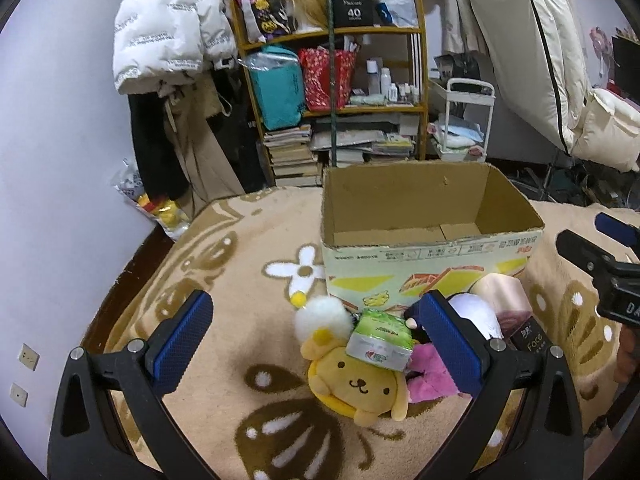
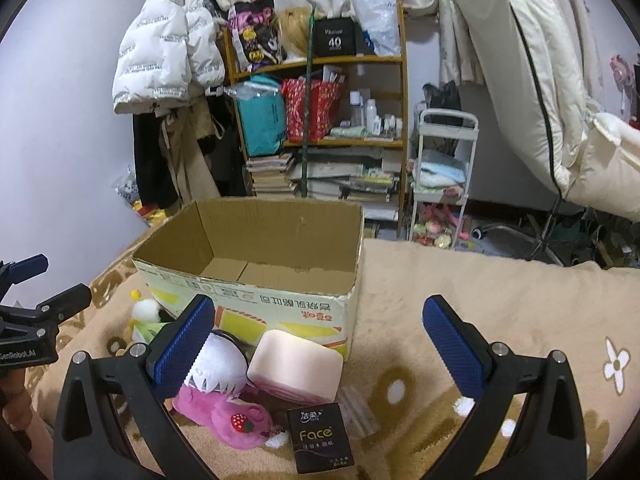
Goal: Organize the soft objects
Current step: 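Move the left tool to the green tissue pack while the right tool reaches the pink sponge block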
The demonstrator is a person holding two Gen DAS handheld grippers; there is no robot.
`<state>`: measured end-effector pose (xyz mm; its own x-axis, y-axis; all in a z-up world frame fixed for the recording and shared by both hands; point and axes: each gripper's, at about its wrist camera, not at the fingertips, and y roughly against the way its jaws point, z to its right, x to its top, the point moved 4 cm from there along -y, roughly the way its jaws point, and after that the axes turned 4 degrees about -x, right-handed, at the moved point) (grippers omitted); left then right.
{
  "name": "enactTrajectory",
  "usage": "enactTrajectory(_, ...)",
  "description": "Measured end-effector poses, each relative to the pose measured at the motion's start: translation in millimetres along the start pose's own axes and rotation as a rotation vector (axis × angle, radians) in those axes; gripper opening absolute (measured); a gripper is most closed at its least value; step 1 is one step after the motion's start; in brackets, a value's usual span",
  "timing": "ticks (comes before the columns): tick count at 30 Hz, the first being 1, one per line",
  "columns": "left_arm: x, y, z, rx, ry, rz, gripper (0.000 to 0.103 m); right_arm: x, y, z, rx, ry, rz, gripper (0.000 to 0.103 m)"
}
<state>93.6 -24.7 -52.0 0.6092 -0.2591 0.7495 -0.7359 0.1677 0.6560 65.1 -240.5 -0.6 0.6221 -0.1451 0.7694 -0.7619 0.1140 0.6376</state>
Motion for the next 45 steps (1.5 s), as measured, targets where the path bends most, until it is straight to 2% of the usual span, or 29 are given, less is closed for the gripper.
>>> enactTrajectory(10, -9.2, -24.9, 24.7, -0.051, -0.055, -0.072, 0.102, -15.0, -37.6, 4.7, 0.053, -0.009, -0.164, 0.103)
enactTrajectory(21, -20.9, -42.0, 34.9, -0.088, -0.083, -0.143, 0.102, -39.7, -62.2, 6.2, 0.102, -0.047, -0.267, 0.103)
enactTrajectory(27, -26.7, -47.2, 40.7, -0.124, -0.097, -0.173, 0.101, -42.6, -70.9, 11.7, 0.126, -0.089, -0.280, 0.103)
enactTrajectory(32, -30.2, -55.0, 41.6, -0.164, -0.070, -0.213, 0.091, -49.0, -80.3, 11.9, 0.141, -0.118, -0.316, 0.103)
enactTrajectory(38, -34.9, -62.2, 42.2, -0.176, -0.068, -0.246, 0.081, -50.8, -85.2, 8.2, 0.165, -0.101, -0.328, 0.102)
enactTrajectory(41, -37.2, -65.6, 40.4, -0.180, -0.066, -0.262, 0.074, -52.7, -88.2, 7.0, 0.197, -0.103, -0.340, 0.093)
enactTrajectory(45, -39.3, -69.4, 39.8, -0.183, -0.061, -0.277, 0.073, -53.2, -92.4, 5.8, 0.215, -0.102, -0.356, 0.086)
